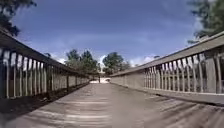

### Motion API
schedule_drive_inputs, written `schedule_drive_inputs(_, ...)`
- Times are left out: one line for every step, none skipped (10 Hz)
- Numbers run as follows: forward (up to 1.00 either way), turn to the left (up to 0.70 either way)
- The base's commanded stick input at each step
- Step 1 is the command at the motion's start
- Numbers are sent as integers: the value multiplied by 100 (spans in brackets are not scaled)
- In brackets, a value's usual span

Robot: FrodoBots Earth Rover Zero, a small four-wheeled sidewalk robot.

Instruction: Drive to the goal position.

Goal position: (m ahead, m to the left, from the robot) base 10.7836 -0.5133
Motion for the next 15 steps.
schedule_drive_inputs(85,38)
schedule_drive_inputs(85,29)
schedule_drive_inputs(85,4)
schedule_drive_inputs(85,4)
schedule_drive_inputs(85,4)
schedule_drive_inputs(85,4)
schedule_drive_inputs(85,4)
schedule_drive_inputs(85,4)
schedule_drive_inputs(85,4)
schedule_drive_inputs(85,4)
schedule_drive_inputs(85,4)
schedule_drive_inputs(85,4)
schedule_drive_inputs(85,4)
schedule_drive_inputs(85,4)
schedule_drive_inputs(85,4)
